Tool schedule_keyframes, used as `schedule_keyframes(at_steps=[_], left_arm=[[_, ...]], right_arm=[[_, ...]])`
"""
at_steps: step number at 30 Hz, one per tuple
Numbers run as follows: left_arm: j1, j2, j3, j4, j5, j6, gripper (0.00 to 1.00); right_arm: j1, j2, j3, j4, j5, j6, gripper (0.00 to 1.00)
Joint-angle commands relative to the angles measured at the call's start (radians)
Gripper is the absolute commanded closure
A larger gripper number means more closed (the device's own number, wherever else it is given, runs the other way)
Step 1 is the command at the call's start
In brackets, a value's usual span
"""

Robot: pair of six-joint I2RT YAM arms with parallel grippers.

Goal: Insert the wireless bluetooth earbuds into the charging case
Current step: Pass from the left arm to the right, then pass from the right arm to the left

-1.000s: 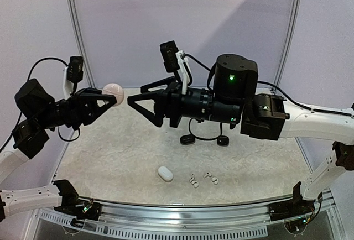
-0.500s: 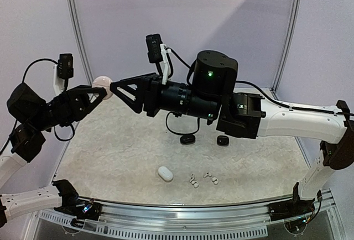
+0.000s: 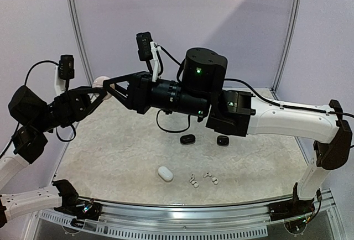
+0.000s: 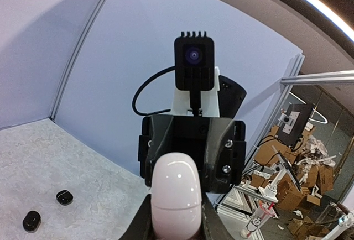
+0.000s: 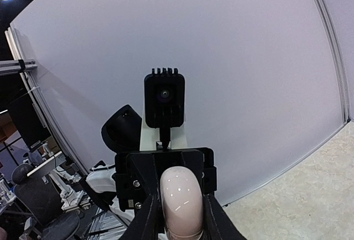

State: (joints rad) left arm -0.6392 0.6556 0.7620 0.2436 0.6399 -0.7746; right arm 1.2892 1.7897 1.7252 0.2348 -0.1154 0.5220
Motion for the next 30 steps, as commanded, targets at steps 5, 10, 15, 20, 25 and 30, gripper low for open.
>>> schedule_keyframes(at_steps=[5, 10, 15, 20, 25, 30], left_arm=[[0.012, 0.004, -0.012, 0.064, -0.009, -0.031, 1.0], [0.012, 0.016, -0.012, 0.091, -0.006, -0.044, 1.0], [0.012, 0.009, -0.01, 0.064, -0.002, -0.007, 1.0], [0.012, -0.02, 0.011, -0.126, 0.031, 0.268, 0.23], [0.012, -0.043, 0.074, -0.373, 0.086, 0.543, 0.15], [0.01, -0.013, 0.116, -0.405, 0.192, 0.591, 0.33]], right_arm=[[0.005, 0.039, 0.043, -0.011, -0.038, 0.02, 0.79], [0.004, 0.062, 0.069, -0.031, -0.068, 0.025, 0.99], [0.004, 0.019, 0.015, -0.019, -0.051, -0.008, 1.0], [0.005, -0.065, -0.028, -0.087, 0.004, -0.068, 1.0], [0.005, -0.14, -0.049, -0.164, 0.012, -0.129, 1.0], [0.008, -0.181, -0.061, -0.216, -0.056, -0.238, 1.0]])
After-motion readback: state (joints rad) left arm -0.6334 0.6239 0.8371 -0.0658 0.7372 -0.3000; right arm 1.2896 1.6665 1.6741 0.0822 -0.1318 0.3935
